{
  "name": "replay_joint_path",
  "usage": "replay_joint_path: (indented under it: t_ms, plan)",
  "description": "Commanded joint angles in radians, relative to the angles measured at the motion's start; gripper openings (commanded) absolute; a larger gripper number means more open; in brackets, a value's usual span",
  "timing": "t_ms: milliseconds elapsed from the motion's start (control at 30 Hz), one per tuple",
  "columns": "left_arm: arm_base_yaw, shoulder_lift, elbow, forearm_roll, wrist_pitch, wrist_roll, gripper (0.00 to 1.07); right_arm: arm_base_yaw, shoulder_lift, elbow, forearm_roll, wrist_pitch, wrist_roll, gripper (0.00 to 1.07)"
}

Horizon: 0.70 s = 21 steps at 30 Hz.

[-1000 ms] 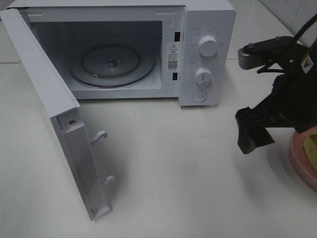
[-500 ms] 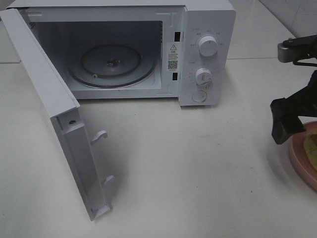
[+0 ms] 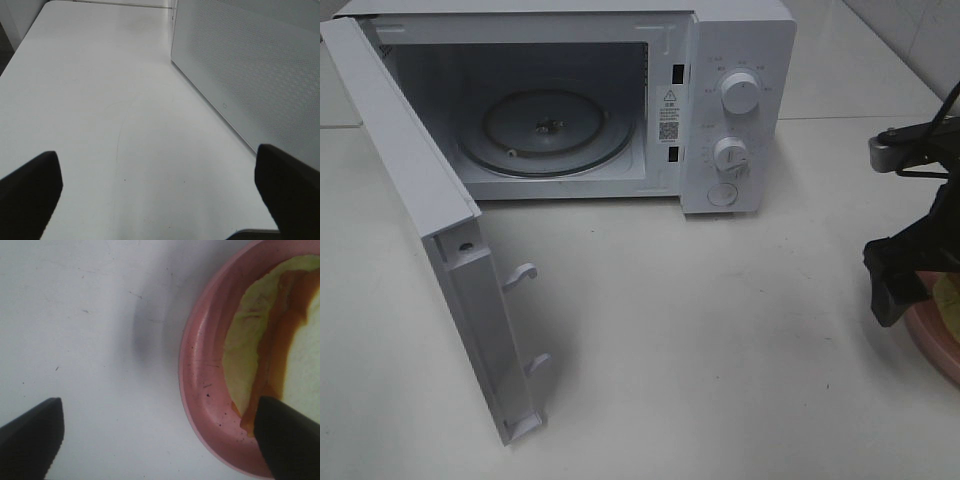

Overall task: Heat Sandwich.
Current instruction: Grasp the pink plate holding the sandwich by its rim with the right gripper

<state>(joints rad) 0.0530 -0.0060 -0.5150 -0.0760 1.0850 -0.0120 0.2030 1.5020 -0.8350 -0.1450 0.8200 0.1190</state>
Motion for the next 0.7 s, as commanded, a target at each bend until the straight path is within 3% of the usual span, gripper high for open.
replay_joint_path:
  t_ms: [33, 700]
  plan:
    - [-0.007, -0.015, 0.002, -0.002, -0.012, -0.003, 0.98, -0.002, 0.022, 0.004, -0.006, -0.015, -0.014, 0.94]
    - [-0.007, -0.015, 0.002, -0.002, -0.012, -0.003, 0.98, -0.002, 0.189, 0.004, -0.036, -0.114, 0.004, 0.92]
